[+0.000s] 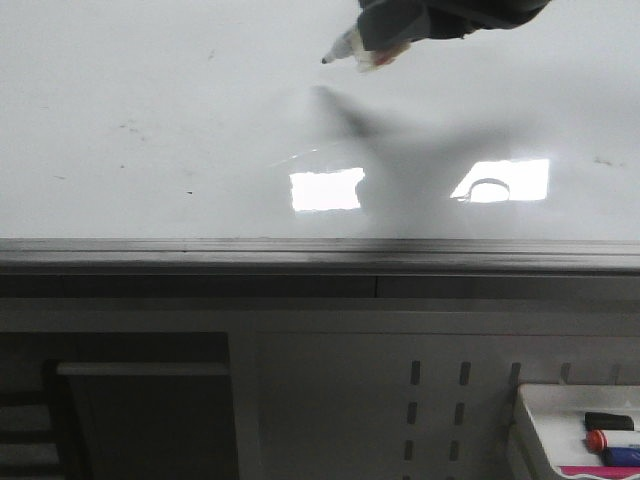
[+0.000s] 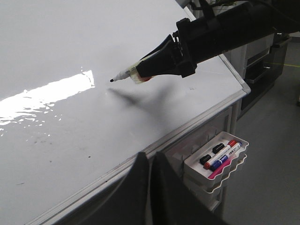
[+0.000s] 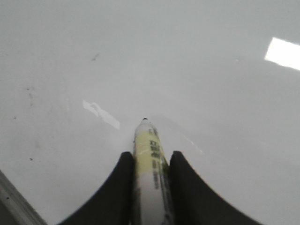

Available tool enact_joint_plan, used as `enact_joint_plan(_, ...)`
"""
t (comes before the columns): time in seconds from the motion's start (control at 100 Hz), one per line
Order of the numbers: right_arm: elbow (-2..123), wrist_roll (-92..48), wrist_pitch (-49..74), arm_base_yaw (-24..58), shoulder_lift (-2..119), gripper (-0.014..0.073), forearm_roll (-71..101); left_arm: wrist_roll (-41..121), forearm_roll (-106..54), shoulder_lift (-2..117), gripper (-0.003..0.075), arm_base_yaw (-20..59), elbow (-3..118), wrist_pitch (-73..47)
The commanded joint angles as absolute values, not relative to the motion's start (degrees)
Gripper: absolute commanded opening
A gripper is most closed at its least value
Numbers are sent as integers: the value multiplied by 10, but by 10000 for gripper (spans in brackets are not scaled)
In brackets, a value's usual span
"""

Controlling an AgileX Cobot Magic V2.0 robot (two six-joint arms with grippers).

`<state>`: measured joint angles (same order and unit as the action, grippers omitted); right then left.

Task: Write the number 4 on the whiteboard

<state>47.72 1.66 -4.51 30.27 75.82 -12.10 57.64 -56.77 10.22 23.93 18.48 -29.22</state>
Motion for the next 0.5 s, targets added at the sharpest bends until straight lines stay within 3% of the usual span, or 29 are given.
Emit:
enact_joint_plan(0.0, 498, 15, -78, 287, 746, -42, -123, 571, -593, 108, -20, 237, 199, -266)
enact_joint_plan(0.49, 498, 15, -31, 290, 772, -42, -108, 571, -593, 108, -20, 237, 199, -265)
